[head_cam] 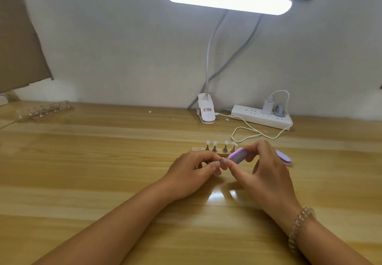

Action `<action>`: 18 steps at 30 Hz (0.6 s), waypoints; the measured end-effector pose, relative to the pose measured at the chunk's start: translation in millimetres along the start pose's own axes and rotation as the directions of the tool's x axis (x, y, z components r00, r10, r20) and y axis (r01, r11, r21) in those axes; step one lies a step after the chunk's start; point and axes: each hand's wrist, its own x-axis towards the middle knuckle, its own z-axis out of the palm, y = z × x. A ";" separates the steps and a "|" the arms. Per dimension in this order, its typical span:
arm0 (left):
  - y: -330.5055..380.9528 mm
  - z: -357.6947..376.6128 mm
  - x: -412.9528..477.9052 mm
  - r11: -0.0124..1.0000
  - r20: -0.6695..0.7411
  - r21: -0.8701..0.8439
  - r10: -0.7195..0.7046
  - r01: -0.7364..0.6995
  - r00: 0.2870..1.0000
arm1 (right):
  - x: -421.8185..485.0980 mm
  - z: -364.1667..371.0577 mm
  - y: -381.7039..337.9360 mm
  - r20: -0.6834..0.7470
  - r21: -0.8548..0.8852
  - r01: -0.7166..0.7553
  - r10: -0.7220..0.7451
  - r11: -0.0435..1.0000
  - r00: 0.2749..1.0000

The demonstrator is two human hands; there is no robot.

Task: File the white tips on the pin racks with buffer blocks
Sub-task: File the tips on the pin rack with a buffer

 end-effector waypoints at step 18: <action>-4.0 -0.7 0.6 0.998 -0.025 0.058 0.000 0.001 1.000 | -1.7 0.3 -0.7 0.143 -0.030 0.046 -0.041 0.999 0.989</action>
